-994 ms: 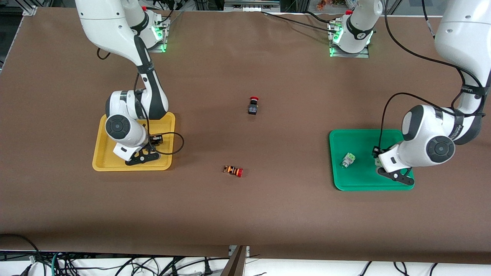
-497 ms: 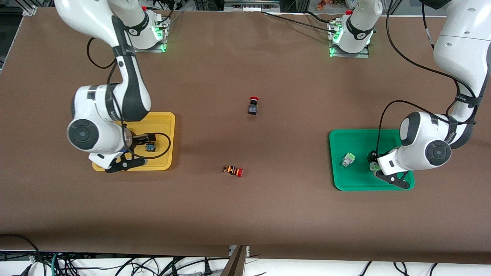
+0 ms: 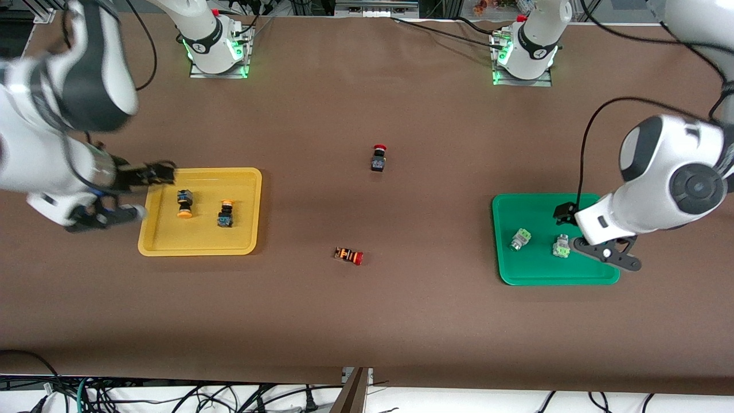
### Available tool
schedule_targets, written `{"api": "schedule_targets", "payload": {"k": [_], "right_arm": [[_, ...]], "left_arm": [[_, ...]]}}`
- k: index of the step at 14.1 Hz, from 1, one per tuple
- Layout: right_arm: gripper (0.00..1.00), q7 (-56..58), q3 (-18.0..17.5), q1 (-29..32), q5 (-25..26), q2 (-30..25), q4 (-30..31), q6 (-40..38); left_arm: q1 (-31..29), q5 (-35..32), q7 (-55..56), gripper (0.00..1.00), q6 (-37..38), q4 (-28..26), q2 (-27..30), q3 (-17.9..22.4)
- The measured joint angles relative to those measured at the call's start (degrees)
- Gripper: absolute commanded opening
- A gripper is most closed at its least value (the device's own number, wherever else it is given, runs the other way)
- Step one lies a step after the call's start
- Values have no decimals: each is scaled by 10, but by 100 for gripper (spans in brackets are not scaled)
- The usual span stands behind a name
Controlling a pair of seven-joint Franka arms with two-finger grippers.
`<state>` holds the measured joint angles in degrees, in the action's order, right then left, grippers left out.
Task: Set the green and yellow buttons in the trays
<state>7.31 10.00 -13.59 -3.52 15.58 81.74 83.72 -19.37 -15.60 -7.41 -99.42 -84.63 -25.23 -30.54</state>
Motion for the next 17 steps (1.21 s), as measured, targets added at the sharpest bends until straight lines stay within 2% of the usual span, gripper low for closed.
{"api": "schedule_targets", "payload": {"k": [2,3,5,6,8,10,12,17], "right_arm": [[100,0,-17,30,8,-56,17,-15],[100,0,-19,39,15,-77,24,-15],[100,1,-24,58,17,-113,29,-17],[100,1,-32,67,18,-130,33,-25],[100,1,-61,84,21,-153,43,-40],[100,-1,-77,91,24,-158,57,-43],[100,-1,-79,91,25,-155,62,-43],[100,-1,-80,92,28,-150,62,-43]], "left_arm": [[23,26,4,100,37,38,34,15],[50,48,6,100,44,44,59,45],[120,88,12,100,54,38,110,137],[157,108,14,100,58,23,140,187],[194,125,46,100,56,-39,201,239],[199,125,91,100,22,-116,253,247],[200,126,108,100,1,-158,276,252],[201,126,112,100,9,-161,272,255]]}}
